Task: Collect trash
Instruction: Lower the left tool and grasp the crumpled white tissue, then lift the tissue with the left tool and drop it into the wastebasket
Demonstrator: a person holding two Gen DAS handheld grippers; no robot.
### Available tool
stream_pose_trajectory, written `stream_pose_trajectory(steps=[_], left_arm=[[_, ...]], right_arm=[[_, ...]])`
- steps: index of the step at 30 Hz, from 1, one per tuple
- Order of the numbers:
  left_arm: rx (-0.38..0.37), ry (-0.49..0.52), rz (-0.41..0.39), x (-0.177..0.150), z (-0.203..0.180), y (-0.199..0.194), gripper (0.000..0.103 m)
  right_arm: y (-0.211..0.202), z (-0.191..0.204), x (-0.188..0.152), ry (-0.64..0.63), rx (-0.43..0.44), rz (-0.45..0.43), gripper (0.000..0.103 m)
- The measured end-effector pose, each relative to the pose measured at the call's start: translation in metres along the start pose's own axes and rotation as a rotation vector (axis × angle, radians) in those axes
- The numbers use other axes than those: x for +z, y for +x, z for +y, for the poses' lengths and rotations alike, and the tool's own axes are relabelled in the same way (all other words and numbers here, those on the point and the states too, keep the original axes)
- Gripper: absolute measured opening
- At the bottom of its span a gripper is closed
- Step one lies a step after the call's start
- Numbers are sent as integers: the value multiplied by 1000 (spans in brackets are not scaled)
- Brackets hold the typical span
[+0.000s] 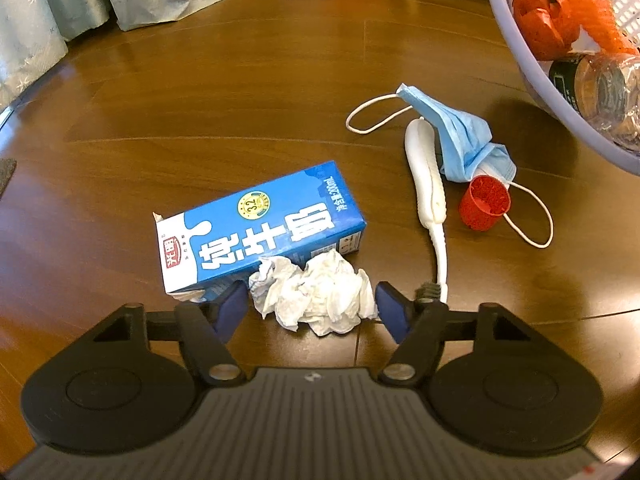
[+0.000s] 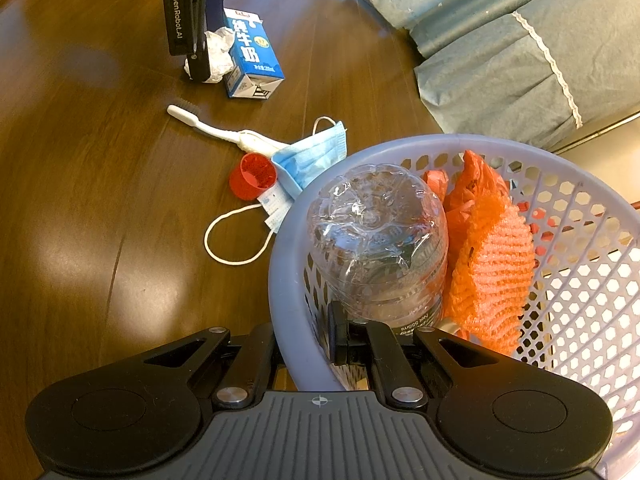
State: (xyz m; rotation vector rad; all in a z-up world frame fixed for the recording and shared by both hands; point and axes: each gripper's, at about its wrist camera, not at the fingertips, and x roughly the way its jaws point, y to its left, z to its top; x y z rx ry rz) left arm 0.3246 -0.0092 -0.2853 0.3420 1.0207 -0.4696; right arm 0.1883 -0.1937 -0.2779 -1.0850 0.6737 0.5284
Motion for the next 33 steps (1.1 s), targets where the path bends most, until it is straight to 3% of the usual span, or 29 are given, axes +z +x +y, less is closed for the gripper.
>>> stream_pose_trajectory(steps=[11, 16, 33], left_arm=[[8, 35, 3, -3, -2, -6, 27], [7, 22, 1, -3, 1, -10, 19], [-30, 24, -40, 11, -3, -46, 18]], right_arm=[[0, 1, -2, 0, 0, -1, 3], [0, 1, -2, -1, 1, -1, 3], [1, 1, -2, -1, 2, -3, 3]])
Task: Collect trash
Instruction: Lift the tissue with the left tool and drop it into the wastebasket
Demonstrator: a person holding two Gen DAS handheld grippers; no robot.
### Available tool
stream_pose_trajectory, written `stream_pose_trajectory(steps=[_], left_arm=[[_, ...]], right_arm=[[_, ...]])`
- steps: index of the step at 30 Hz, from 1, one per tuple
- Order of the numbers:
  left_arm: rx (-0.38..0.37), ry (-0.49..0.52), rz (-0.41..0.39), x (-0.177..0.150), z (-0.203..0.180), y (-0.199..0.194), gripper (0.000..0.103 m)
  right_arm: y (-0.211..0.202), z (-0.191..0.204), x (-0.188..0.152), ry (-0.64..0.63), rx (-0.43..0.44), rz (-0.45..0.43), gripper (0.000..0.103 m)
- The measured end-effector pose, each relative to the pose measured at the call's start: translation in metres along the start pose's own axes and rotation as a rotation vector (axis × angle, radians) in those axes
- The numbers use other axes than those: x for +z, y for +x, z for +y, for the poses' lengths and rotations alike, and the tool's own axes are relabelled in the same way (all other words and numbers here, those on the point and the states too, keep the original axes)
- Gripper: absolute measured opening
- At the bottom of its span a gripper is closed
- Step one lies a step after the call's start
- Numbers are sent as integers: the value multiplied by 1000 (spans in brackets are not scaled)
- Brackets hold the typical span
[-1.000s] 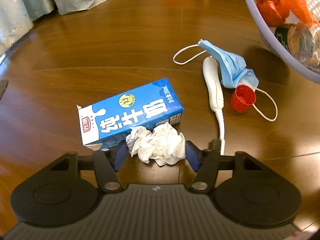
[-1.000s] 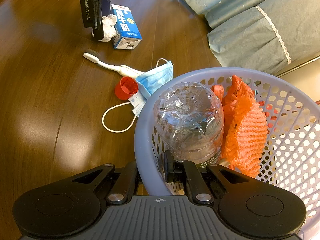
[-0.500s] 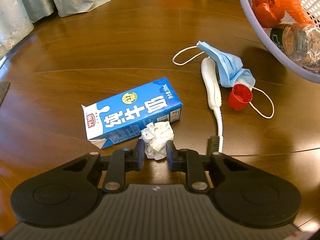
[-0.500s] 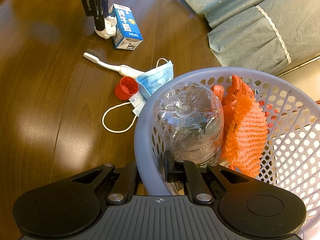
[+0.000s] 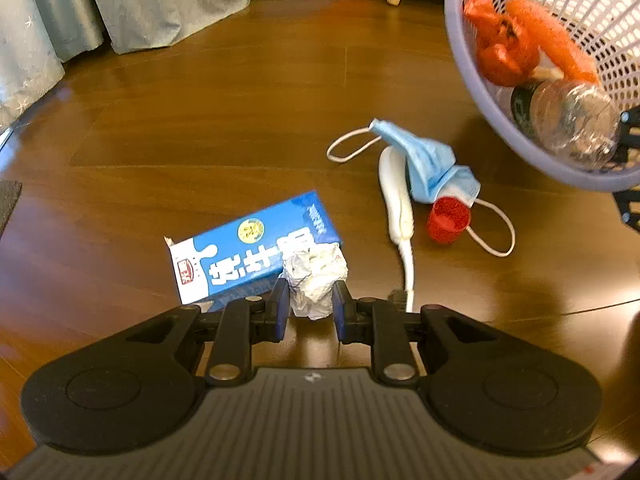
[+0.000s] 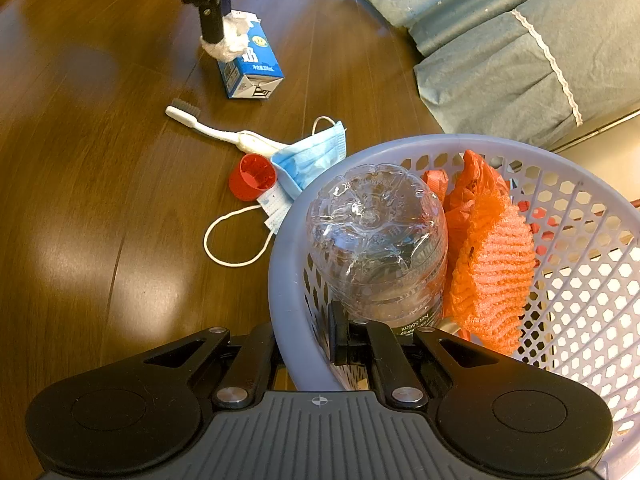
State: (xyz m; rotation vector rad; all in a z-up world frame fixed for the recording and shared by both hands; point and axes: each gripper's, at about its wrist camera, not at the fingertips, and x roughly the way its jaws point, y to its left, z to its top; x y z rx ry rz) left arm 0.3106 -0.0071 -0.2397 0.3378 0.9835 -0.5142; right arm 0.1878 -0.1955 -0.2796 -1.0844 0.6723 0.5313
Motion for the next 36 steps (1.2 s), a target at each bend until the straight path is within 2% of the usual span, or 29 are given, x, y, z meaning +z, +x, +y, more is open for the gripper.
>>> stream_pose_trajectory(steps=[10, 21, 30, 33, 35, 36], left_arm=[[-51, 8, -58, 23, -12, -24, 18], [-217, 91, -181, 85, -63, -59, 18], [-373, 168, -243, 143, -112, -67, 19], [-426, 181, -265, 159, -132, -65, 24], [-462, 179, -271, 167, -144, -62, 46], [-475, 178, -280, 170, -148, -62, 46]], right_arm=[[0, 0, 0, -12, 6, -9, 4], [2, 1, 0, -11, 7, -10, 4], [1, -1, 3, 0, 7, -16, 3], [1, -2, 3, 1, 7, -16, 3], [0, -2, 3, 4, 7, -18, 3], [0, -3, 2, 6, 7, -19, 3]])
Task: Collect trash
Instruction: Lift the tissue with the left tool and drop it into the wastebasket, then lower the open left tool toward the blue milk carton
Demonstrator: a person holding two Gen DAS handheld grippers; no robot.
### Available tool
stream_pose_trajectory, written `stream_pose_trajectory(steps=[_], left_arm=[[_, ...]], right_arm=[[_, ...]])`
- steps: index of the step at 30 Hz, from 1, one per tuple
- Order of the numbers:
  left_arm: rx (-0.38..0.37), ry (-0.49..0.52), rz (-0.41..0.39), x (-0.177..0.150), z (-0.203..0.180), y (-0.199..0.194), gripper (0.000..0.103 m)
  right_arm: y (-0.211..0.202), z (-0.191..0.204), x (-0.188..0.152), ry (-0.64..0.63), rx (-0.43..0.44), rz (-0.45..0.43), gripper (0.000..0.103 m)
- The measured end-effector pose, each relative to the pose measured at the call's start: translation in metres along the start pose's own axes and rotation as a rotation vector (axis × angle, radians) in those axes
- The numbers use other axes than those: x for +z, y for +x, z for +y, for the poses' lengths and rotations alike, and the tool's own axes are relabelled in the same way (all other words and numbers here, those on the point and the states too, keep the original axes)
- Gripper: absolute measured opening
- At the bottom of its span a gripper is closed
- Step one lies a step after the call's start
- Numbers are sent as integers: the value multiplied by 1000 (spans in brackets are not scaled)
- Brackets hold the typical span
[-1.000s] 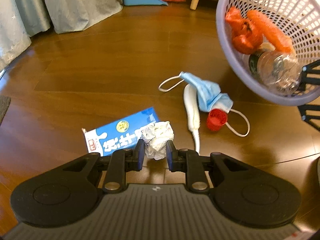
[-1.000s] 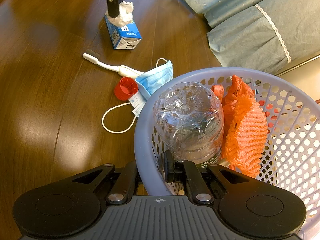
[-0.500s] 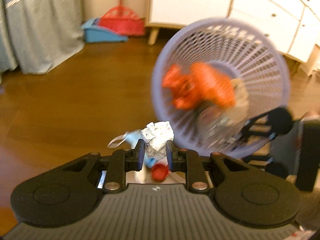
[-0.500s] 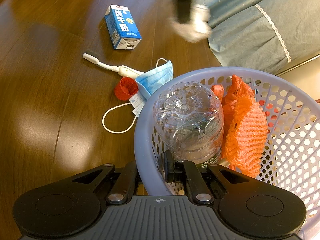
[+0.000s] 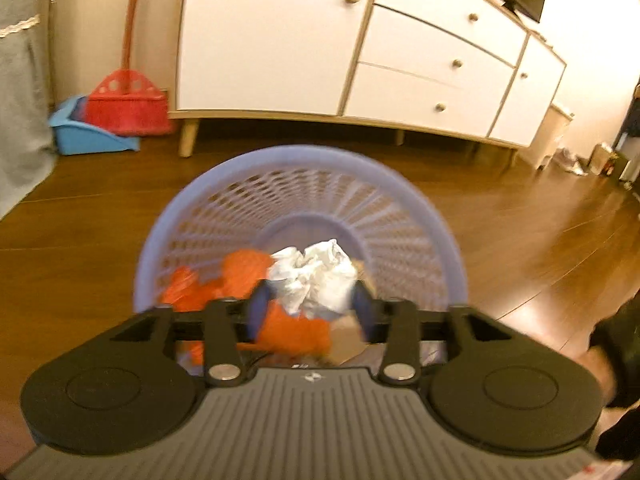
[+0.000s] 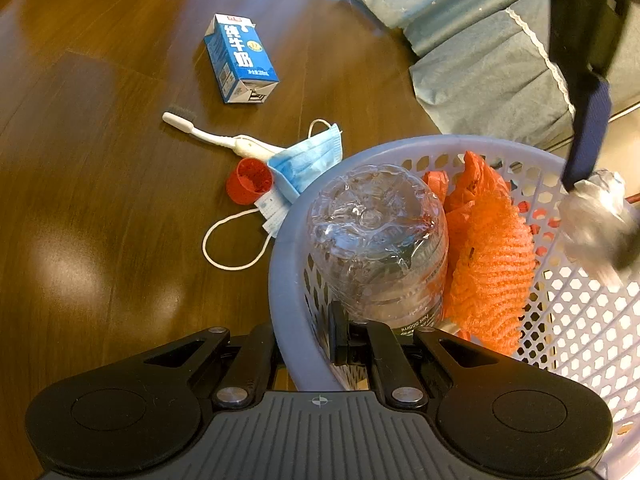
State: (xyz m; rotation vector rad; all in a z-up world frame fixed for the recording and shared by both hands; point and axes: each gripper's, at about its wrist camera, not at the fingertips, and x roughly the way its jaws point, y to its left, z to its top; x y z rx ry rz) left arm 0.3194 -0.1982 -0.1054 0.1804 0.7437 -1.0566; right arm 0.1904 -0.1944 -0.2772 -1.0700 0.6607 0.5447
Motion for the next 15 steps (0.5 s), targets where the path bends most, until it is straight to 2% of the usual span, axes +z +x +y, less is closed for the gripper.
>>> stream_pose_trajectory(steps=[4, 15], left_arm=[[6, 16, -25, 0, -3, -5, 46], [103, -29, 15, -38, 32, -45, 46]], right_arm=[[-1, -2, -1, 9, 0, -4, 3], [-1, -3, 0, 5, -2, -3, 3]])
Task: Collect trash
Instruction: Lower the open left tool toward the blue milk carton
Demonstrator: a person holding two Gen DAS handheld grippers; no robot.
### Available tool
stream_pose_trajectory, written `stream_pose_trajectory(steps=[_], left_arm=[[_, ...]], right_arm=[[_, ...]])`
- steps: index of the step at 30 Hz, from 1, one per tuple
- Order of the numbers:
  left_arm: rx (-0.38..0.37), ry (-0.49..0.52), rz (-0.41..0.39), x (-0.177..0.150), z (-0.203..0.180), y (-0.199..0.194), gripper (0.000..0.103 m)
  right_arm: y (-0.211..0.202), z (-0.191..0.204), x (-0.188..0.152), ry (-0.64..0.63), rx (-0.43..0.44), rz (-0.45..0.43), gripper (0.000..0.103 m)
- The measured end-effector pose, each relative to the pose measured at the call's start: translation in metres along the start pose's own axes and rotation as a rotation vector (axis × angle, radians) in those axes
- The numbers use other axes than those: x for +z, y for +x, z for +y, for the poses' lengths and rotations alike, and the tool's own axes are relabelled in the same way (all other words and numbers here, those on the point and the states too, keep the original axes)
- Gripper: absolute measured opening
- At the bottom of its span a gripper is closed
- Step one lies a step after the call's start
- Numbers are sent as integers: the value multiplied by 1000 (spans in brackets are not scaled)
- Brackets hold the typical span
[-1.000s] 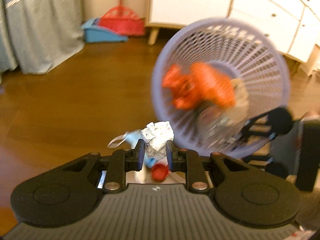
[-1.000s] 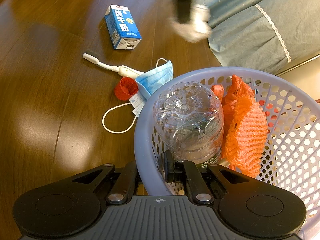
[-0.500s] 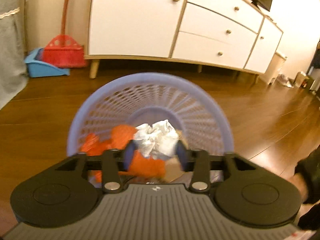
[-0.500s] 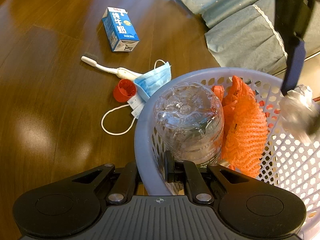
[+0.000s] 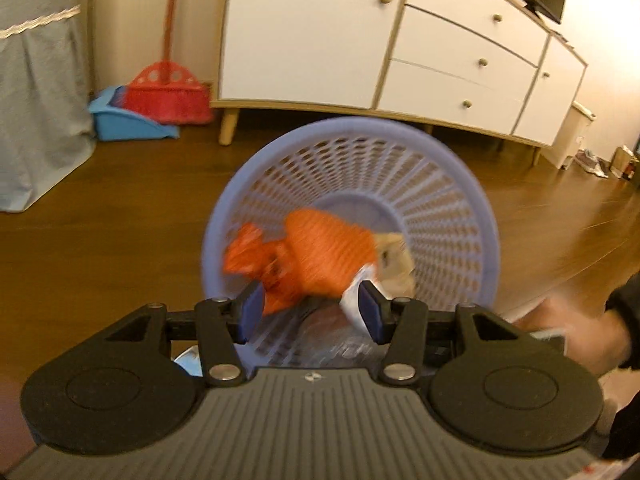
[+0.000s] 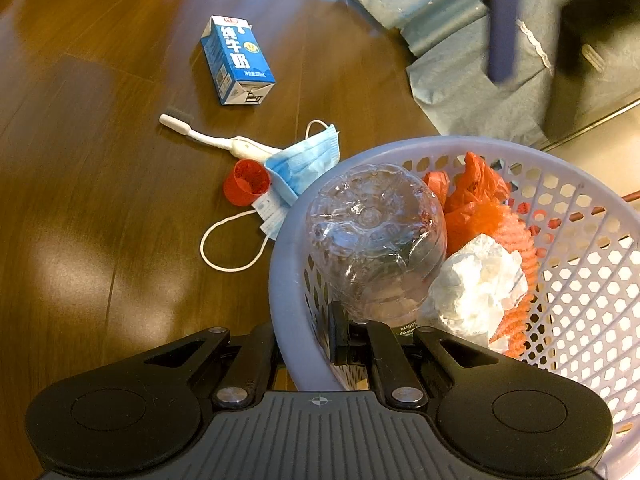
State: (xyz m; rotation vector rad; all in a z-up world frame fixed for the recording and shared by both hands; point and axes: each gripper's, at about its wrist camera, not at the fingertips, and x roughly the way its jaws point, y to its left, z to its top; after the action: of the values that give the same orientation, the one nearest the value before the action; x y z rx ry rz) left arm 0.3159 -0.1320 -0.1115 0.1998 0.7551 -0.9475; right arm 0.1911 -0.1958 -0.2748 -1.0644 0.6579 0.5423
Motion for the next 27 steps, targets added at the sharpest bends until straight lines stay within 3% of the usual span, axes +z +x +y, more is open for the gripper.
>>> stream_pose_trajectory(steps=[15, 19, 27], left_arm=[[250, -153, 168, -117, 72, -61, 48], [278, -185, 203, -141, 82, -58, 48], [270, -152, 244, -165, 77, -34, 48]], right_arm=[[-1, -5, 1, 53, 1, -1, 4], [1, -5, 1, 52, 1, 0, 4], [1, -5, 1, 47, 3, 1, 4]])
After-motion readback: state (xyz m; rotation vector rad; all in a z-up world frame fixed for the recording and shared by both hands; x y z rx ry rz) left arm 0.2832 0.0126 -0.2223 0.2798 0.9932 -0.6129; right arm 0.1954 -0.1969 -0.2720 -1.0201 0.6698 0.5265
